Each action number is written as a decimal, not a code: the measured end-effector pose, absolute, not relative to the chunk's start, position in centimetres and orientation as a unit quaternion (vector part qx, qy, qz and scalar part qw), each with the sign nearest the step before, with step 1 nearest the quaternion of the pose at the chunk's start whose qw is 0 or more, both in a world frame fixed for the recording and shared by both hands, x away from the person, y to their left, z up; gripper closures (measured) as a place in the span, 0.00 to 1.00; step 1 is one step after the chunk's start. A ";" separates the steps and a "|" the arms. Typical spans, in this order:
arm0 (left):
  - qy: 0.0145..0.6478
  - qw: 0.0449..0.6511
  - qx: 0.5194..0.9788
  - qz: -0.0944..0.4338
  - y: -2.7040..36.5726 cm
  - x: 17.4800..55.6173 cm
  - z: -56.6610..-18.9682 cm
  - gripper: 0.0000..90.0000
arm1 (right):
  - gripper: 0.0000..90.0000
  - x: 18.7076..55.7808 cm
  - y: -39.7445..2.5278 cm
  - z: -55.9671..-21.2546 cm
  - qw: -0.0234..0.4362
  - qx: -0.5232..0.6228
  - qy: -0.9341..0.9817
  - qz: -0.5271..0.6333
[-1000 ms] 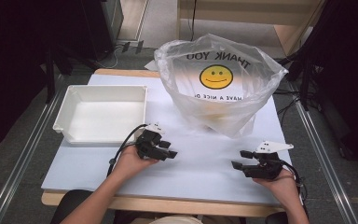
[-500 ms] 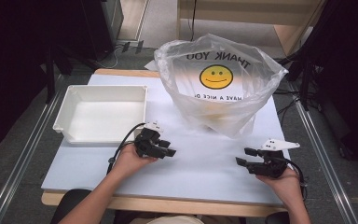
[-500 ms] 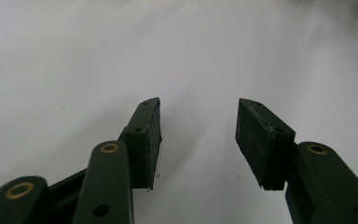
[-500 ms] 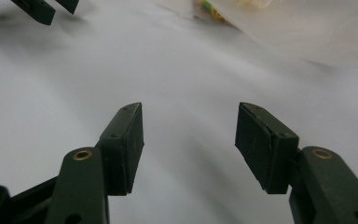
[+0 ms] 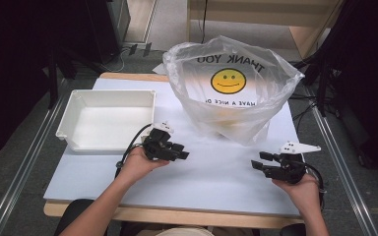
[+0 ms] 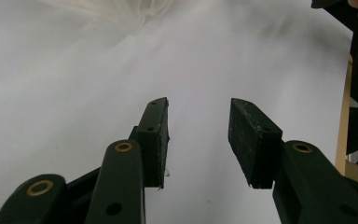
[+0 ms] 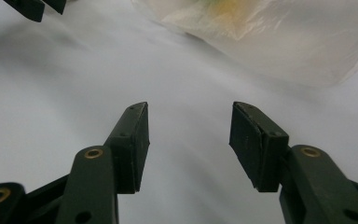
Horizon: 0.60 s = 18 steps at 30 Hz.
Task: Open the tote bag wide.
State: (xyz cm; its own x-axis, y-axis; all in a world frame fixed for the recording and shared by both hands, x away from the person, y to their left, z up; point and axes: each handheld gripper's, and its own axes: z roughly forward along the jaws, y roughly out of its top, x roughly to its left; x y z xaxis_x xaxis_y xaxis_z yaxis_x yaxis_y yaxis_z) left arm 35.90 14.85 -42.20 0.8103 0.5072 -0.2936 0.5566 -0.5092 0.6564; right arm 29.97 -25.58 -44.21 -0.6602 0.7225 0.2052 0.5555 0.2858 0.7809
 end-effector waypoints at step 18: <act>0.281 0.399 0.873 -0.020 15.2 36.3 -37.2 0.76 | 0.68 32.7 -29.4 -40.6 0.093 0.420 0.781 0.452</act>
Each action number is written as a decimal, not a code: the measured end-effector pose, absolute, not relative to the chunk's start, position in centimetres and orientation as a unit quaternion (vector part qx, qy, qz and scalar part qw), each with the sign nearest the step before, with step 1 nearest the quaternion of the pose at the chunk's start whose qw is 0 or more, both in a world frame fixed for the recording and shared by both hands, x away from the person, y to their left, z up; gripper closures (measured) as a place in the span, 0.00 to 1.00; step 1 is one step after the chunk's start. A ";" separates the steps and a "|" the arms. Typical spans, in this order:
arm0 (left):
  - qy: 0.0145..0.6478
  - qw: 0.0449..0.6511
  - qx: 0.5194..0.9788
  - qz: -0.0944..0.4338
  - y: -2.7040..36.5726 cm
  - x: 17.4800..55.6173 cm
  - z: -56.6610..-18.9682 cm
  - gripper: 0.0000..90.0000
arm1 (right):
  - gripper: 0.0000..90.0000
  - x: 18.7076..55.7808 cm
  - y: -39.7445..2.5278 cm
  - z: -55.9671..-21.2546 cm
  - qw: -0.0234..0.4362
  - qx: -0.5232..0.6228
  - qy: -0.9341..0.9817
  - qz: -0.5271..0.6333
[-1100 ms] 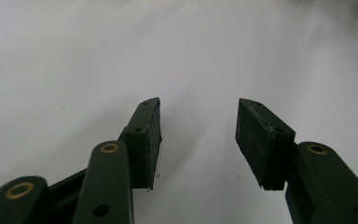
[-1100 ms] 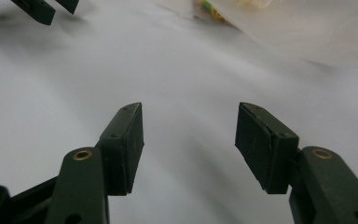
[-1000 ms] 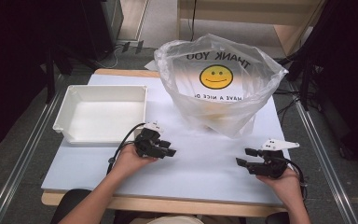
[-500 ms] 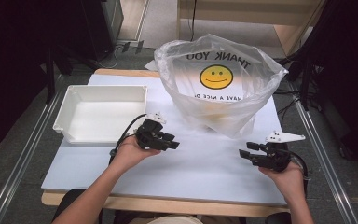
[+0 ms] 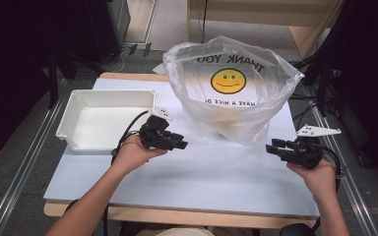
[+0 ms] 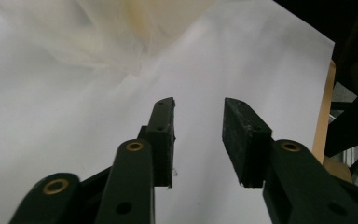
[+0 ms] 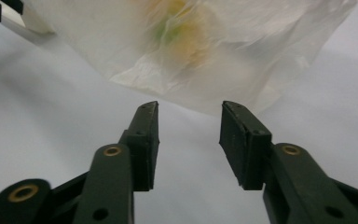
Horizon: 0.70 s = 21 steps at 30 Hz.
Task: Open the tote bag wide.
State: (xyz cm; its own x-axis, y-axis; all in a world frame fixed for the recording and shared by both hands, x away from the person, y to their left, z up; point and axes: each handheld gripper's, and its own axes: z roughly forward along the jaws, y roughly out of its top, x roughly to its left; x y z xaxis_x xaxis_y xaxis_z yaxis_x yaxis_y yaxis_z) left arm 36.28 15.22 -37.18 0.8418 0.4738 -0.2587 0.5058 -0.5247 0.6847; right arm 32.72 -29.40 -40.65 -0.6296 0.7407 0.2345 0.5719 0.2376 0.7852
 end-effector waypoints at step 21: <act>0.262 0.397 0.880 -0.011 14.9 36.4 -31.4 0.71 | 1.00 36.8 -34.1 -34.0 0.111 0.413 0.771 0.471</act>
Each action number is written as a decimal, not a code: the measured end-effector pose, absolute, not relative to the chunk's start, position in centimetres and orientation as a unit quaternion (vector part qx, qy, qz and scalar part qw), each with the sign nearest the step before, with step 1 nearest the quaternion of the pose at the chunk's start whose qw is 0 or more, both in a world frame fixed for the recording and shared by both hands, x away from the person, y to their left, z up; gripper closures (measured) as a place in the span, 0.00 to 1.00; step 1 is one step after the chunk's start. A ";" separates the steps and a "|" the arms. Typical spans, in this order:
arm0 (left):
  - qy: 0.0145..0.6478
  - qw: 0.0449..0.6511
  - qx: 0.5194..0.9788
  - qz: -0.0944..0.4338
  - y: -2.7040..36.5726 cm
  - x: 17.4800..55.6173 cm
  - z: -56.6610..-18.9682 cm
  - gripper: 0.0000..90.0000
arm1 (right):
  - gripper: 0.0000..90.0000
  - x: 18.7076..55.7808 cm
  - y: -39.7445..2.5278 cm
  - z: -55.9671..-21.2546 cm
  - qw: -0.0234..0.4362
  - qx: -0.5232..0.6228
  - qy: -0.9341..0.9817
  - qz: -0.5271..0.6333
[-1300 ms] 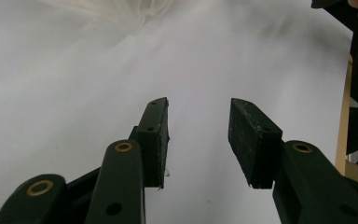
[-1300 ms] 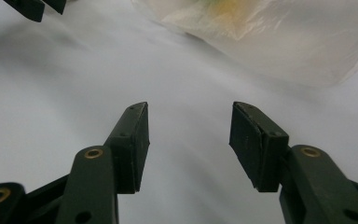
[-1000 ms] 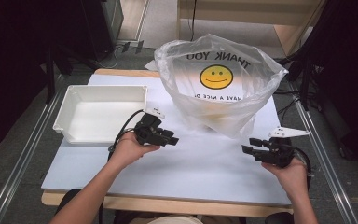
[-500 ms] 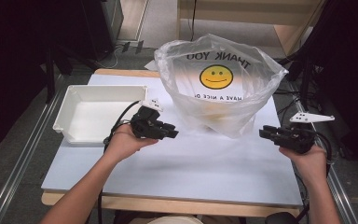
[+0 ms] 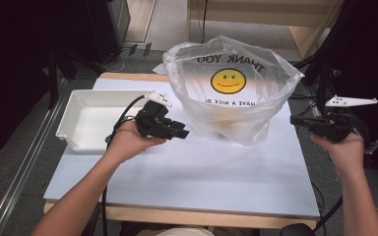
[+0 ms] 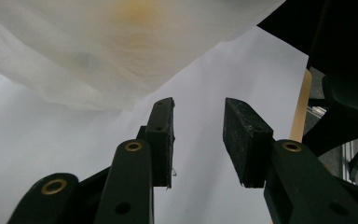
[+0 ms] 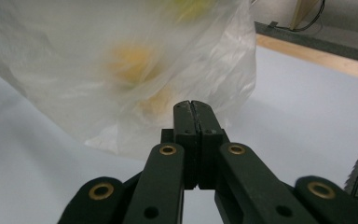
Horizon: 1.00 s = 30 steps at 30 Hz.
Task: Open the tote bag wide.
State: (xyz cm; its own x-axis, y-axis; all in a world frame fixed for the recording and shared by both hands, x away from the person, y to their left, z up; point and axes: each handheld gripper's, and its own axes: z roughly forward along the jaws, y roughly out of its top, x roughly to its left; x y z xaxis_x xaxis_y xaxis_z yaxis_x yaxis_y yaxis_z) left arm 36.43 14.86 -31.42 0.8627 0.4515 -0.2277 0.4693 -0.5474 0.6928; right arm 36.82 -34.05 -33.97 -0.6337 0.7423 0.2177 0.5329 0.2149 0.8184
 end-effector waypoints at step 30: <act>0.273 0.422 0.864 0.021 16.9 38.0 -22.3 0.69 | 1.00 42.9 -34.5 -21.4 0.172 0.393 0.753 0.499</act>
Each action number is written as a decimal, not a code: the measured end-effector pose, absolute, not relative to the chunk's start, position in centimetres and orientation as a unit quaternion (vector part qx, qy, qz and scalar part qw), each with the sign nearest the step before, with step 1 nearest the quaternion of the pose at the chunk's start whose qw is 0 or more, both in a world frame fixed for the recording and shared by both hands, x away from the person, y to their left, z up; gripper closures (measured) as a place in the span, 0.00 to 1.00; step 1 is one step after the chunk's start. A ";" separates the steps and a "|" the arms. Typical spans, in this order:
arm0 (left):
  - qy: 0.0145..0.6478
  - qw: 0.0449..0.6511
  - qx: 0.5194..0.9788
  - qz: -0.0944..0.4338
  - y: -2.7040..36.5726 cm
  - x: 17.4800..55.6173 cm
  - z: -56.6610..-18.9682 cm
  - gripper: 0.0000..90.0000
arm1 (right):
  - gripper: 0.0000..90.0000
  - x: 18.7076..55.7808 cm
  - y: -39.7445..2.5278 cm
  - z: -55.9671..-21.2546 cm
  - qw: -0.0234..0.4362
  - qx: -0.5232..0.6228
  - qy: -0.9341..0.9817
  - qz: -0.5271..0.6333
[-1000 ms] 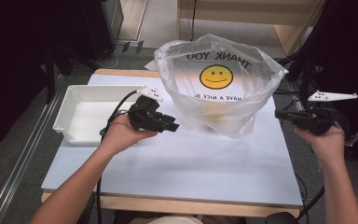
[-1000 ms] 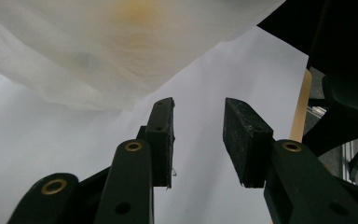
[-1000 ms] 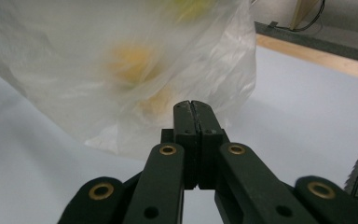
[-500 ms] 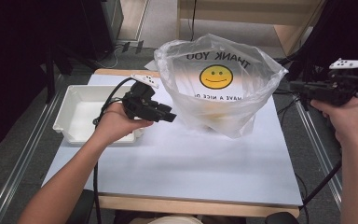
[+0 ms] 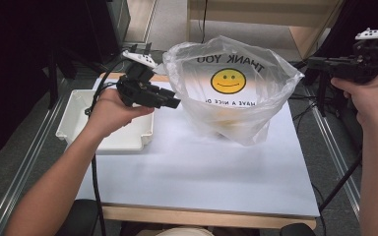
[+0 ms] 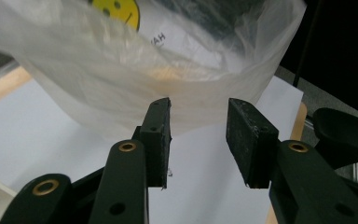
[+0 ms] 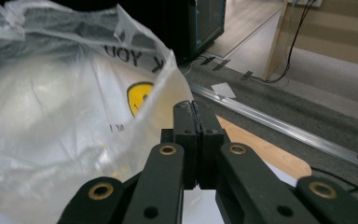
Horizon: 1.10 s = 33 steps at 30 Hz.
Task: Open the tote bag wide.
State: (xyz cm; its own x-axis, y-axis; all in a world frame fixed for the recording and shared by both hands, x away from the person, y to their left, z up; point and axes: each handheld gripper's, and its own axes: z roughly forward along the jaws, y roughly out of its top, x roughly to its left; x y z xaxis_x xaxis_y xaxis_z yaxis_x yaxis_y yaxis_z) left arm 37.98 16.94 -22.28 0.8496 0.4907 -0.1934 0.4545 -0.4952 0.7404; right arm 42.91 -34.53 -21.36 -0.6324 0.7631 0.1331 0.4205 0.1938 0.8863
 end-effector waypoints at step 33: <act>0.318 0.380 0.862 0.101 8.2 47.7 -15.5 0.82 | 1.00 45.9 -23.7 -17.5 0.158 0.338 0.800 0.469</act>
State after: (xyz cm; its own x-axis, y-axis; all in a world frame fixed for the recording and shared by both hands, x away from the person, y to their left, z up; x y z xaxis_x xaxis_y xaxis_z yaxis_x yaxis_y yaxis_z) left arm 47.68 8.18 -15.54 0.7767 0.6262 -0.0674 0.4721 -0.5079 0.7206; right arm 45.95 -23.66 -17.52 -0.7221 0.6889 0.0637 0.3920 0.3315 0.8582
